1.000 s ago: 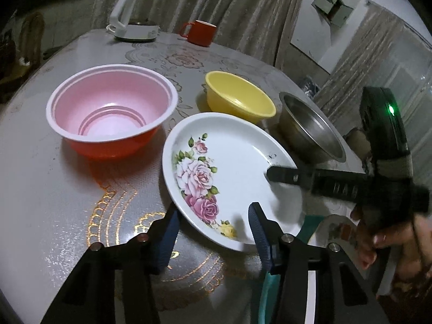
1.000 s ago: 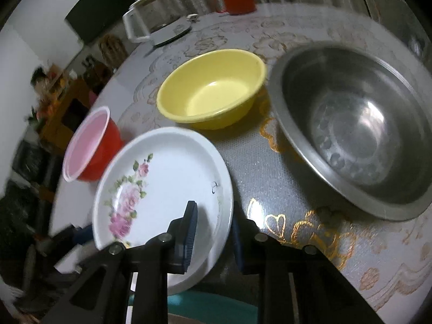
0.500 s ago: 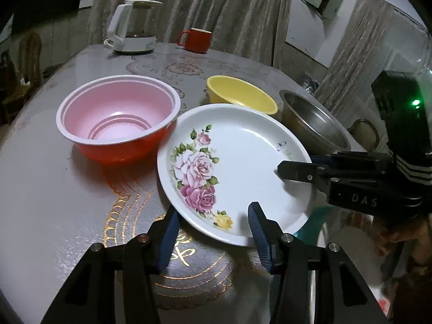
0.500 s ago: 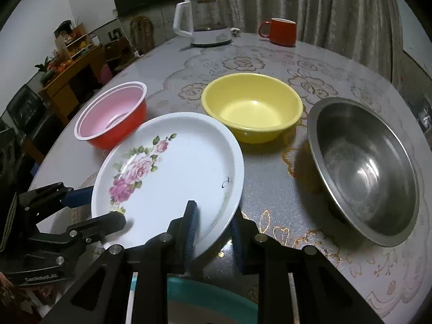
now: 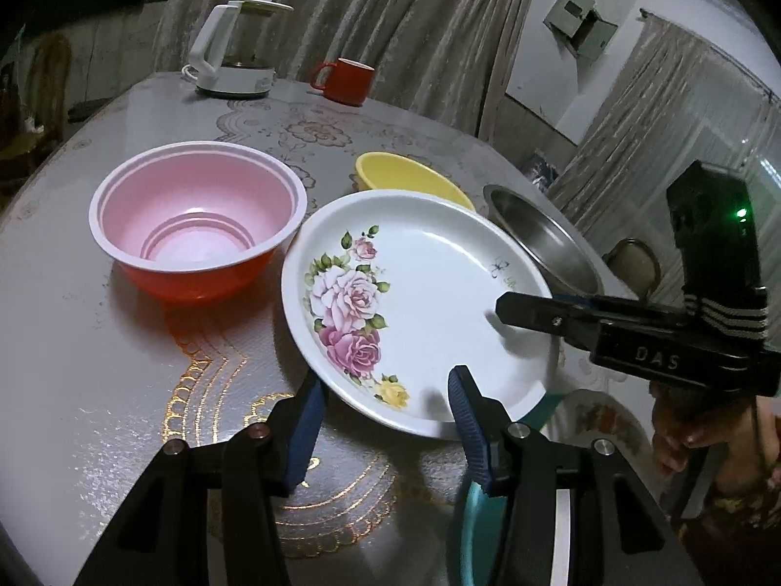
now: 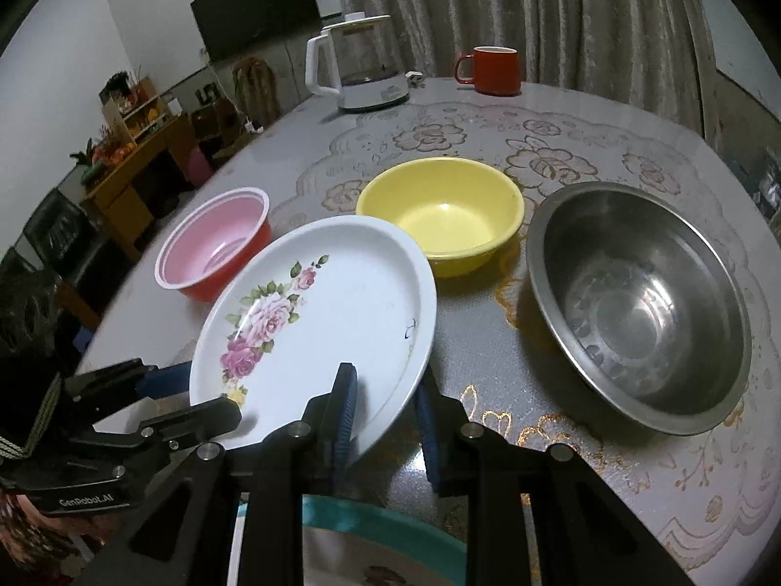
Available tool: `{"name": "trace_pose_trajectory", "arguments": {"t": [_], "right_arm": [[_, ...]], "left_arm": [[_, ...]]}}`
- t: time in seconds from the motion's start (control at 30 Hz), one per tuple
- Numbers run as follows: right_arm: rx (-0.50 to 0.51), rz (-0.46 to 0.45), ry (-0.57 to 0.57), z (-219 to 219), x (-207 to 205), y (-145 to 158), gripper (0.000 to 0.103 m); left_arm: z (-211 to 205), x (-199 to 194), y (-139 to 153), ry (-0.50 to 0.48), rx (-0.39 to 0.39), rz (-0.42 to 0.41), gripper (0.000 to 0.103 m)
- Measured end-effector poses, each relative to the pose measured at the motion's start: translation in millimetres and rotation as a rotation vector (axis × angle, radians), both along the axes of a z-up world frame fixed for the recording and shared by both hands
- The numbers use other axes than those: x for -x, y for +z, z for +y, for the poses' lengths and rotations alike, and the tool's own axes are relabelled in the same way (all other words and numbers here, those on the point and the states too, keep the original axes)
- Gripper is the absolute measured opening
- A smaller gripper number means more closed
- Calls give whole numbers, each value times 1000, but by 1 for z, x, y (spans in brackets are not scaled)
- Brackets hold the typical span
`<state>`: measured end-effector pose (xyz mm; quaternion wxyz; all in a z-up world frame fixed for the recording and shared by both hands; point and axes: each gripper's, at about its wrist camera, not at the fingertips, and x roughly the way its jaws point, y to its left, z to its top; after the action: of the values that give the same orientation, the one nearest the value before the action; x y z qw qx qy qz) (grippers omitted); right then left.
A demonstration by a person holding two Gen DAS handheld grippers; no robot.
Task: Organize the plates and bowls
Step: 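Lift the rose-print plate with the right gripper toward the stacked plates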
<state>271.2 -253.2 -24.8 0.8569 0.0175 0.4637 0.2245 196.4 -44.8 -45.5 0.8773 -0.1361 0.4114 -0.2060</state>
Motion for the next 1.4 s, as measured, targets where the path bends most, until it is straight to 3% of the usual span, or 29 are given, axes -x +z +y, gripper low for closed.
{"name": "trace_pose_trajectory", "arguments": {"t": [0.2,0.43,0.6,0.77,1.23,1.4], "right_arm": [[-11,50,-20,-2,-4,-9,23],[-106,73,-45,-16,0,-5,23],[-105,53,-47,-19,8,-5,23],[-146,30,-66,-26,17,-2,23],[-164,-61,-58,-32,50,16,23],[-195,-84,-58,-38,64,22,23]], "left_arm": [[-3,1,-2,2,-8,15,51],[-4,6,6,-14,23,-17,51],[-12,14,15,-4,-44,-88,51],[-10,13,17,-15,-17,-83,51],[-18,31,34,-50,-62,-147,51],[-17,45,41,-61,-41,-160,51]]}}
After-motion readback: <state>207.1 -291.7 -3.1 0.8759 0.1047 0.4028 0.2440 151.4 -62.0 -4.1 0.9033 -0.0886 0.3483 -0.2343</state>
